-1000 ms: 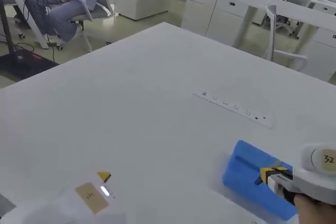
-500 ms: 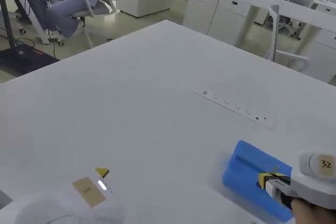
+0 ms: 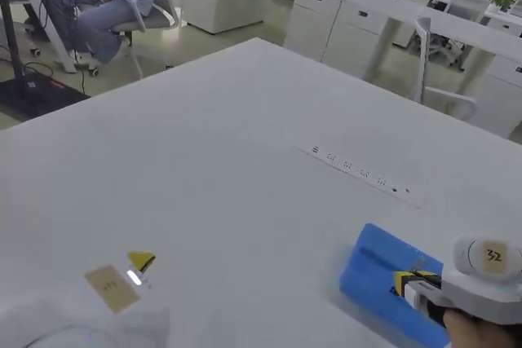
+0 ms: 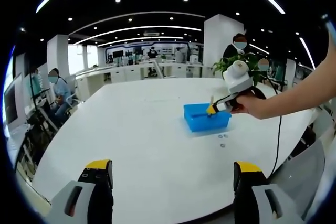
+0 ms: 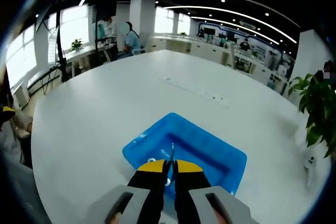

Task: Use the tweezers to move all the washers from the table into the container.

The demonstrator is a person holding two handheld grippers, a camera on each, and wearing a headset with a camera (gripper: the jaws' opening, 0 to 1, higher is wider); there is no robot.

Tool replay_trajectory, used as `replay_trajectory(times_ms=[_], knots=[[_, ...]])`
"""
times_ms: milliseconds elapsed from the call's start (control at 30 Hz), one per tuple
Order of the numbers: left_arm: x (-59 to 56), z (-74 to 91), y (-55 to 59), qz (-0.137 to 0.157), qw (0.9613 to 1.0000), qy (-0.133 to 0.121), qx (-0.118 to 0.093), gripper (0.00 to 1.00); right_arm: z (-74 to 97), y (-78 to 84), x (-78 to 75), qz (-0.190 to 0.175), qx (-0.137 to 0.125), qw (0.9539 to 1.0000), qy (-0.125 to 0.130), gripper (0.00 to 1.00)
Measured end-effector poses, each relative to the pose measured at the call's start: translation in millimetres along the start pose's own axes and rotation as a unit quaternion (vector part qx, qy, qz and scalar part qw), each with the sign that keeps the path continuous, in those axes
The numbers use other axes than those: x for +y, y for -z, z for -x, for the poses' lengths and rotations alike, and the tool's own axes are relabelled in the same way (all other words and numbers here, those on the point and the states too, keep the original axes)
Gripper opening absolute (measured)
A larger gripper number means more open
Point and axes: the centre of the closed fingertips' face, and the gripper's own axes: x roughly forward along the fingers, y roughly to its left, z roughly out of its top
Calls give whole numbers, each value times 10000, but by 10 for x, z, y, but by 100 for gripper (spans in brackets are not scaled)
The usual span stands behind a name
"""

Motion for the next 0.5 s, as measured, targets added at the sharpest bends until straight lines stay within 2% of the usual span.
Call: replay_trajectory(times_ms=[100, 233, 300, 367, 500], knots=[[-7, 2, -5, -78, 10000, 12, 5, 98, 119, -119, -8, -24, -235, 9997, 32, 2], [-30, 4, -40, -82, 10000, 20, -49, 98, 394, -274, -8, -25, -633, 9980, 24, 2], [-56, 1, -58, -78, 9999, 44, -86, 98, 517, -294, 34, 78, -761, 9971, -14, 2], [-97, -5, -65, -84, 9999, 100, -100, 98, 596, -265, 54, 282, -763, 9967, -37, 2], [-150, -3, -66, -202, 9997, 126, -70, 98, 772, -214, 131, 217, -853, 9959, -196, 2]])
